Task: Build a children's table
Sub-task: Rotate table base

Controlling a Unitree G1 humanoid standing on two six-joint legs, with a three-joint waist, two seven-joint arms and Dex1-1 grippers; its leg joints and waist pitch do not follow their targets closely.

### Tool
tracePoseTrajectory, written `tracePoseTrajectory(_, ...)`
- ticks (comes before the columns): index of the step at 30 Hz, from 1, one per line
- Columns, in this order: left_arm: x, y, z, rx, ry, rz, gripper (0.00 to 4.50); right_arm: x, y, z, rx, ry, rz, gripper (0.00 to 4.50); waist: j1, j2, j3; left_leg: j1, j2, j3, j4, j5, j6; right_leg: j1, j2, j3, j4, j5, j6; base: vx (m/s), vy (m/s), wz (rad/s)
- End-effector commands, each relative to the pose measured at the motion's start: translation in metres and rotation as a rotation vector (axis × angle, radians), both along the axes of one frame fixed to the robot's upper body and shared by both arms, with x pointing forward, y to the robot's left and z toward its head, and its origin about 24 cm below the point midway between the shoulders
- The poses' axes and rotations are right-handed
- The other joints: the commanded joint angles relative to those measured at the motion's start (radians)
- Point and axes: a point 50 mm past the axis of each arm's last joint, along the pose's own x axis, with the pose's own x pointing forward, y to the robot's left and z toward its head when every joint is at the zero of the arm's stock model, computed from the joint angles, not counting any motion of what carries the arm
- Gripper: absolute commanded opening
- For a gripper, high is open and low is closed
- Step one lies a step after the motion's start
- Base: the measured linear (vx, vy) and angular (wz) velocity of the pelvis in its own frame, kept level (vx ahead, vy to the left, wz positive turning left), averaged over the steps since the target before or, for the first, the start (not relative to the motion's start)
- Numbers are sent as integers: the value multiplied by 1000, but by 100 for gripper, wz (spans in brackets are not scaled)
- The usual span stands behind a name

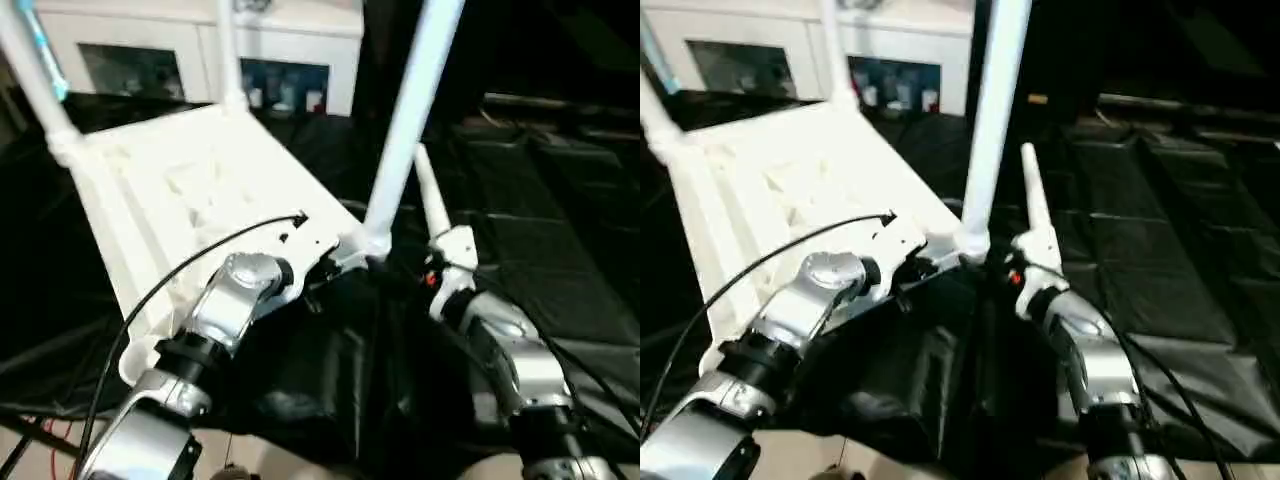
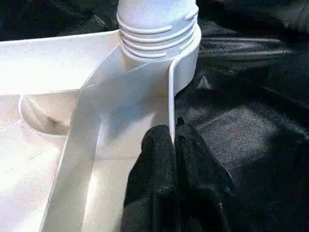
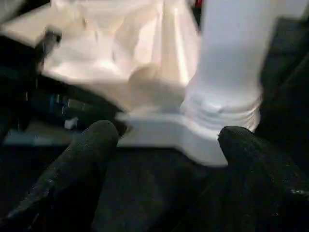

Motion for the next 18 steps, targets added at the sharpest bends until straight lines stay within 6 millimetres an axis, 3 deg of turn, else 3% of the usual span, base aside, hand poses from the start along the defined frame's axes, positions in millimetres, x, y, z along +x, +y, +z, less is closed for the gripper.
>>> tracePoseTrajectory(1,7,1,23,-73,-82,24,56,3,5,-5,-63,34,-31,387,4,-2,-70,8,37,-19,-66,-290,28,46,-63,50,-90,-383,-149,0,0,0)
tracePoseTrajectory(4,10,20,29,-51,-119,98,60,3,16,-4,-79,44,-22,387,4,-6,-70,4,42,-20,-69,-271,27,49,-63,51,-77,-308,-171,0,0,0)
tracePoseTrajectory(6,10,23,30,-47,-122,110,60,2,17,-4,-76,46,-18,387,2,-4,-68,7,41,-18,-69,-282,26,46,-63,51,-80,-323,-165,0,0,0)
tracePoseTrajectory(10,11,56,41,-19,-178,214,60,1,25,-5,-86,61,-6,387,5,1,-68,8,42,-19,-71,-280,14,45,-62,52,-77,-323,-155,0,0,0)
tracePoseTrajectory(12,10,60,44,-13,-186,224,60,1,26,-6,-89,63,-7,387,4,2,-67,11,41,-18,-72,-287,11,42,-60,53,-78,-321,-157,0,0,0)
tracePoseTrajectory(13,8,82,56,16,-213,285,60,1,29,-7,-102,71,-6,387,6,6,-67,13,45,-21,-74,-298,-2,42,-63,54,-74,-316,-162,0,0,0)
tracePoseTrajectory(15,5,97,64,52,-229,323,60,1,30,-8,-112,78,-8,387,2,9,-65,13,43,-20,-76,-311,-9,40,-59,54,-74,-314,-164,0,0,0)
tracePoseTrajectory(16,3,117,69,156,-251,380,60,2,30,-9,-127,85,-28,387,2,10,-64,16,42,-21,-76,-321,-15,40,-58,54,-74,-326,-160,0,0,0)
tracePoseTrajectory(18,2,123,71,193,-258,400,60,3,30,-10,-132,87,-36,387,0,10,-62,16,41,-21,-77,-330,-20,39,-57,55,-75,-349,-146,0,0,0)
